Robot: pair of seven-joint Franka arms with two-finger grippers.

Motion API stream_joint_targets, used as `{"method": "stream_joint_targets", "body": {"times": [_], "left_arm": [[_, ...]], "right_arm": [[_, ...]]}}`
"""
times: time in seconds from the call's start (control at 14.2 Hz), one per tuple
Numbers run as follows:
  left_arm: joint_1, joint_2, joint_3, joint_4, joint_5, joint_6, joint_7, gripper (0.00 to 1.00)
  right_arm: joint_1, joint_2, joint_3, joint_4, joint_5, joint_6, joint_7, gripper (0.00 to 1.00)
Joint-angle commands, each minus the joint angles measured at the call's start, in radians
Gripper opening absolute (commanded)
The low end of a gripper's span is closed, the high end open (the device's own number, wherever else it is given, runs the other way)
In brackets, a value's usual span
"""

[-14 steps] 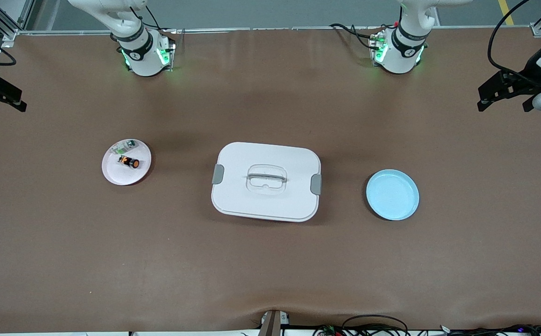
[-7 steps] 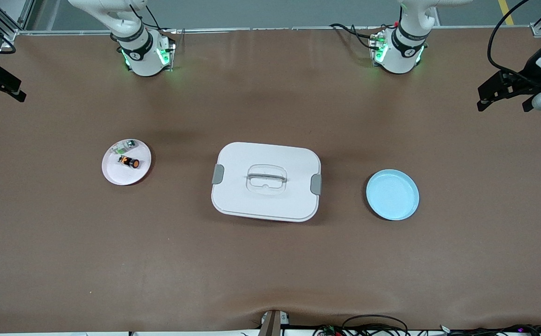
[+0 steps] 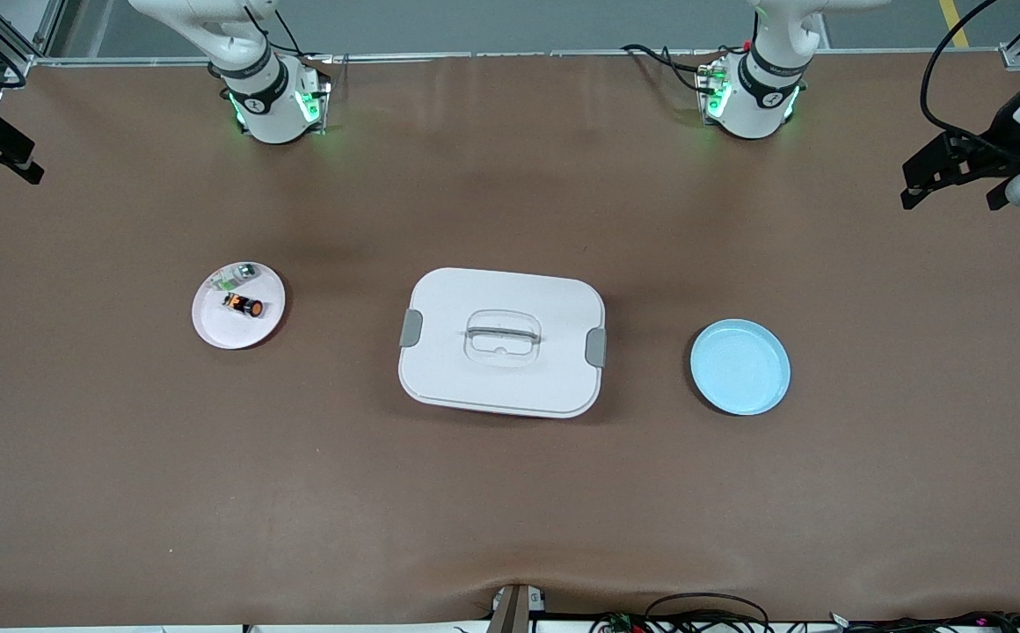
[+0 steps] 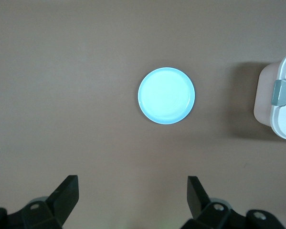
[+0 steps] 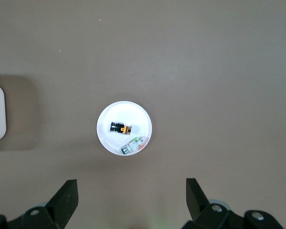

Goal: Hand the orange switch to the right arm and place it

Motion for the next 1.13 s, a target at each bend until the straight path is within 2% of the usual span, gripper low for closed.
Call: {"method": "stream_joint_targets", "body": {"times": [0.0,0.35,1.06], "left_arm": [[0.003,-0.005,0.002,0.010,-0.001,-0.014,0.020,1.00],[0.004,-0.004,0.002,0.030,-0.001,-0.014,0.014,1.00],[0.004,-0.001,0.004,0.032,-0.001,-0.025,0.011,1.00]], "right_arm": [[-0.006,-0.014,0.001,0.003,0.010,0.003,0.012,1.00],[-0.006,-0.001,0.001,0.040,0.010,-0.011,0.008,1.00],[-0.005,-0.001,0.001,0.040,0.010,-0.016,0.009,1.00]]}}
